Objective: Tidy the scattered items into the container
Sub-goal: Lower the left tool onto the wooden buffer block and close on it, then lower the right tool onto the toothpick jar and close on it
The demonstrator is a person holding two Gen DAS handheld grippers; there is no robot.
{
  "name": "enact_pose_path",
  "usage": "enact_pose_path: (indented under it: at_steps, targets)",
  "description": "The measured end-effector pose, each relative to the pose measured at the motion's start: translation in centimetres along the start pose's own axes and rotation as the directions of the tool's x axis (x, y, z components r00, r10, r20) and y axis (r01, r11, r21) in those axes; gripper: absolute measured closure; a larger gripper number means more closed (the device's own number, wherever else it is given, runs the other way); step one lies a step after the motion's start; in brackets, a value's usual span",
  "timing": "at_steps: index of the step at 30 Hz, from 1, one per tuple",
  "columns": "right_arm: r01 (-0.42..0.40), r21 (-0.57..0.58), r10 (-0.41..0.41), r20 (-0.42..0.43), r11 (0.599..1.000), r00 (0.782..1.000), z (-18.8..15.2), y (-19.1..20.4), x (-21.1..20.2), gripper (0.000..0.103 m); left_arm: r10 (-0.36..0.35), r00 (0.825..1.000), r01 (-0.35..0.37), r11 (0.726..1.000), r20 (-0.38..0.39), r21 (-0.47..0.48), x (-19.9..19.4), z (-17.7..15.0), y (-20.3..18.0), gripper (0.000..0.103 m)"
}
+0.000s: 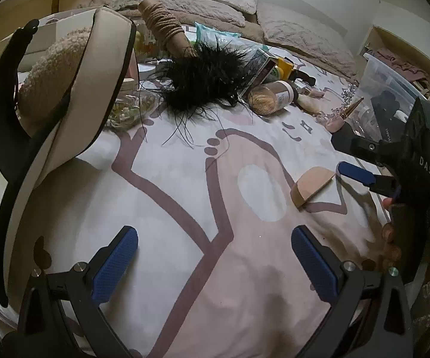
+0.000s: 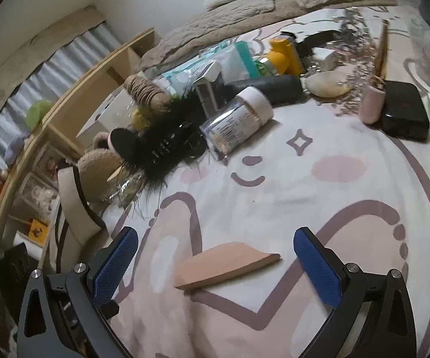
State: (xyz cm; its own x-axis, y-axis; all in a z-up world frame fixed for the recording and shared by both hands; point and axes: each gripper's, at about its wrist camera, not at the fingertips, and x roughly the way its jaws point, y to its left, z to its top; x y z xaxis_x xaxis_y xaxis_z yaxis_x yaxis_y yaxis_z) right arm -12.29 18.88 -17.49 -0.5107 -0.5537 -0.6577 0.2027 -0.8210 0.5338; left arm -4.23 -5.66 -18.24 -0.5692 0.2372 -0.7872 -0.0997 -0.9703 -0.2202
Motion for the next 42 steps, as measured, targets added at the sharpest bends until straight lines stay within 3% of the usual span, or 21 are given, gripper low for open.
enact_pose_path:
  at_steps: [4,8,15,20,22,27,31,33,36,39,42]
  targets:
    - [-0.026,-0.026,0.025,-0.038,0.999,0.999,-0.5,0.9,0.7,0.000,-0.006,1.000,0.006,1.000,0.002,0.008,0.1,-0.1,-0.4,0.000]
    - [-0.117,0.028,0.119,-0.077,0.993,0.990,-1.1,1.4,1.2,0.000,-0.017,1.000,0.017,1.000,-0.003,0.020,0.4,-0.5,-1.1,0.000]
    - [-0.297,0.124,0.314,-0.153,0.947,0.937,-1.7,2.9,2.4,0.000,-0.017,1.000,0.017,0.999,-0.005,0.044,1.0,-1.1,-2.1,0.000]
    - [-0.366,0.189,0.397,-0.169,0.911,0.902,-1.7,3.4,3.2,0.000,-0.009,1.000,0.008,0.999,0.018,0.037,1.5,-0.8,-2.7,0.000]
    - [-0.377,0.204,0.411,-0.162,0.903,0.897,-1.5,3.2,2.9,0.000,0.001,0.999,-0.003,0.999,0.033,0.045,1.8,-0.6,-3.2,0.000]
    - [-0.294,0.194,0.318,-0.107,0.936,0.942,-0.2,1.5,1.2,0.000,0.041,0.996,-0.054,0.986,0.084,0.156,2.6,-0.8,-5.2,0.000]
    - [-0.137,0.147,0.149,-0.069,0.980,0.987,1.4,0.1,0.2,0.000,0.079,0.990,-0.109,0.953,0.115,0.282,3.6,-1.3,-7.0,0.000]
    - [-0.039,0.083,0.043,-0.047,0.996,0.998,2.2,0.0,0.0,0.000,0.091,0.987,-0.130,0.934,0.130,0.332,3.9,-1.4,-7.3,0.000]
    - [0.122,-0.095,-0.121,0.013,0.988,0.993,3.4,0.9,0.0,0.000,0.090,0.983,-0.147,0.909,0.161,0.391,4.1,-1.3,-7.7,0.000]
    - [0.245,-0.267,-0.236,0.066,0.932,0.970,4.5,2.0,0.8,0.000,0.065,0.983,-0.132,0.897,0.170,0.422,4.5,-0.9,-7.4,0.000]
    - [0.312,-0.417,-0.292,0.114,0.854,0.950,5.5,3.1,2.4,0.000,0.024,0.987,-0.088,0.906,0.156,0.414,4.9,-0.8,-6.8,0.000]
